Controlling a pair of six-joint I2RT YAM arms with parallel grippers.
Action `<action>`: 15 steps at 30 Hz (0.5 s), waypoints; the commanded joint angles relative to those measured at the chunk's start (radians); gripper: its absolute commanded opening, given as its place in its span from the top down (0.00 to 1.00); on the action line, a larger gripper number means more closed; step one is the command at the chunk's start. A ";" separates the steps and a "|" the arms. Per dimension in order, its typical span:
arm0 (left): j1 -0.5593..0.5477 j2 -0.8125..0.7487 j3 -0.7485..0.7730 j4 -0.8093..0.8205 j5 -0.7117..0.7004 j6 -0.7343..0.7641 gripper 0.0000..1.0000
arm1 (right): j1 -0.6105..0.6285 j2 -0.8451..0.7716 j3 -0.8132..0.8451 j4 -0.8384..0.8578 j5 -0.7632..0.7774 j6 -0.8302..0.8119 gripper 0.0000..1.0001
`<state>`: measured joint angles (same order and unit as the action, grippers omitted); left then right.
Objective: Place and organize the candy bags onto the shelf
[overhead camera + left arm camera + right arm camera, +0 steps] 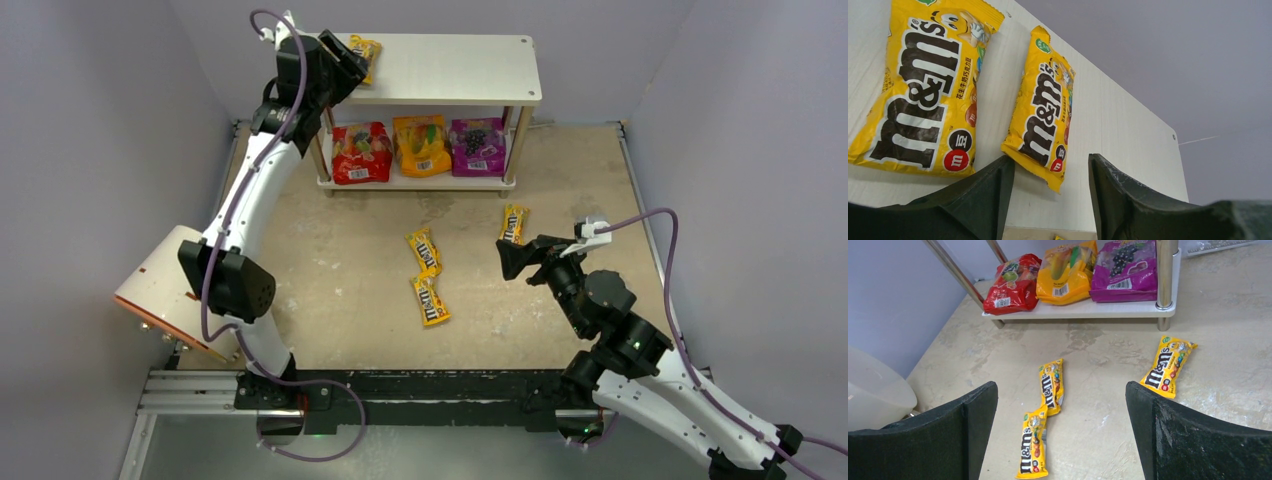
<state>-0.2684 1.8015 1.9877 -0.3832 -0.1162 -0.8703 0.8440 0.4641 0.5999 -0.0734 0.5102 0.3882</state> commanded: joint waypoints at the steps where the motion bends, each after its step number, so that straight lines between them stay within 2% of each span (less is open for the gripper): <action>1: 0.008 -0.092 -0.030 0.018 0.009 0.026 0.42 | 0.003 0.000 -0.001 0.023 0.019 -0.011 0.01; 9: 0.008 -0.184 -0.136 0.090 0.036 0.031 0.36 | 0.002 0.006 0.000 0.023 0.017 -0.013 0.01; 15: 0.008 -0.188 -0.121 0.110 0.001 0.067 0.30 | 0.003 0.007 0.001 0.022 0.013 -0.014 0.01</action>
<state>-0.2684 1.6455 1.8519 -0.3336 -0.0982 -0.8516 0.8440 0.4644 0.5999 -0.0734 0.5091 0.3874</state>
